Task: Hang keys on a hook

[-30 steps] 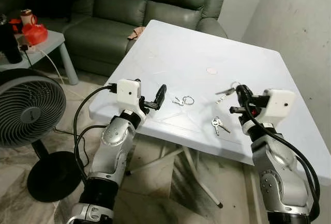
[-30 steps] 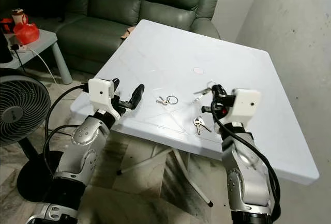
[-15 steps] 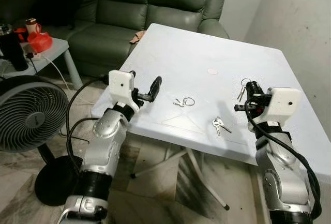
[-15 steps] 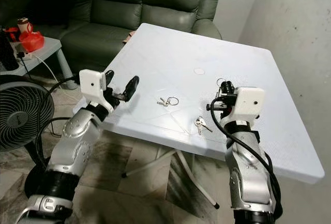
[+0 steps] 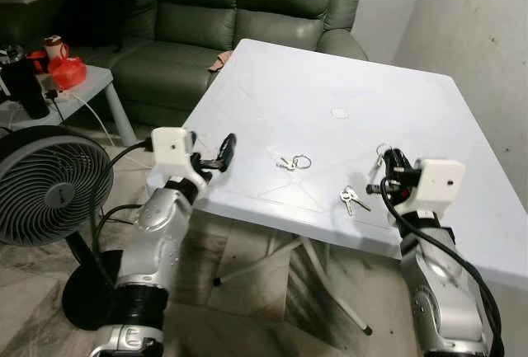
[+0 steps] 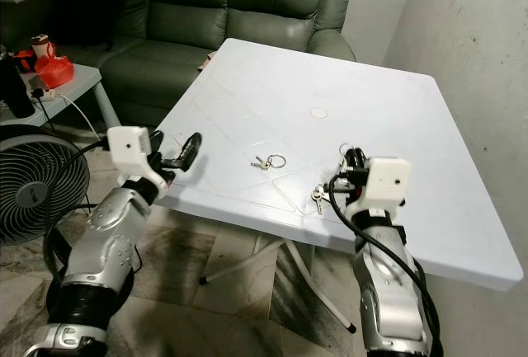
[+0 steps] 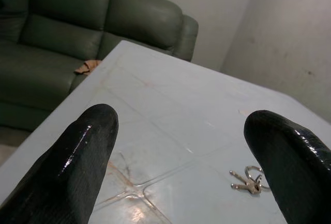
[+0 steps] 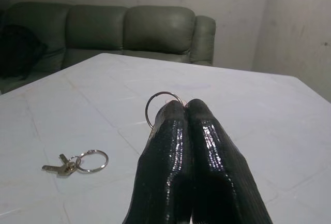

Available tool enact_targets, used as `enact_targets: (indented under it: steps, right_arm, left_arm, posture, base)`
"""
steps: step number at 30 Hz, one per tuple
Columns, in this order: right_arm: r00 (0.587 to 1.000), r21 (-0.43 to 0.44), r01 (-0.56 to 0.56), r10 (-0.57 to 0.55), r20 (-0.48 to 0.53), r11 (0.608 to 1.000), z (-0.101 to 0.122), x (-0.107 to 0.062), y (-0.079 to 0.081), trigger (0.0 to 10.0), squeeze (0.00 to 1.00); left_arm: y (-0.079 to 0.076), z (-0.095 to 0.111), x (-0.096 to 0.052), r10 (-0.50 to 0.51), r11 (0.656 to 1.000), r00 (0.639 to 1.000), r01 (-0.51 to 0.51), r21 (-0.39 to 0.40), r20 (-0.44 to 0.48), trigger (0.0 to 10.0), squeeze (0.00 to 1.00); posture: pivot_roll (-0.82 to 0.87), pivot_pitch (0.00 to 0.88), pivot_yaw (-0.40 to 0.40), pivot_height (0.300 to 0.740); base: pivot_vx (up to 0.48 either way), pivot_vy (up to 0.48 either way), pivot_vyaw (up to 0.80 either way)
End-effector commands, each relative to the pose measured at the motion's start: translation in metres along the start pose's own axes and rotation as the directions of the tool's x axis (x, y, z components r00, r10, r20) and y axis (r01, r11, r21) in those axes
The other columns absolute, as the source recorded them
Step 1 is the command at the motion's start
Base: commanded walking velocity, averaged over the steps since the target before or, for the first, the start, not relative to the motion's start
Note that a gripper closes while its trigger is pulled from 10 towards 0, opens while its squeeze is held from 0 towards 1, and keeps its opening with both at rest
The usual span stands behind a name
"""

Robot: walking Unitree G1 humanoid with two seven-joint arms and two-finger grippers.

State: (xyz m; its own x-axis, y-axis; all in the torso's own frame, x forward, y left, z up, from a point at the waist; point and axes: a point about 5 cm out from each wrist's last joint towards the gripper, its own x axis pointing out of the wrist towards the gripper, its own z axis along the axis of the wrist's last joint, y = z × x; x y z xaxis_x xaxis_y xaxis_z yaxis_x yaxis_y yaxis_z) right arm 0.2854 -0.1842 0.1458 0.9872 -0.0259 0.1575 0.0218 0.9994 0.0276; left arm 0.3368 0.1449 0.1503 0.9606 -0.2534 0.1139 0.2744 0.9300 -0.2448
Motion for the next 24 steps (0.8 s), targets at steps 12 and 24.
enact_targets:
  steps: [12, 24]
  right_arm:
    - [0.999, -0.018, 0.055, -0.055, 0.004, 0.998, 0.001, 0.000, -0.007, 10.0, 0.00]
    - [0.997, -0.045, 0.072, -0.073, -0.017, 0.996, 0.005, 0.004, -0.010, 10.0, 0.00]
  left_arm:
    - [-0.007, 0.014, 0.005, -0.071, 0.997, 0.997, 0.072, -0.004, 0.027, 10.0, 0.00]
    - [-0.005, 0.016, 0.010, -0.063, 0.996, 0.998, 0.061, 0.062, 0.020, 10.0, 0.00]
  posture:
    - [-0.03, 0.000, -0.009, 0.740]
    - [-0.04, 0.000, -0.008, 0.740]
  base:
    - [0.000, 0.000, 0.00]
    - [0.000, 0.000, 0.00]
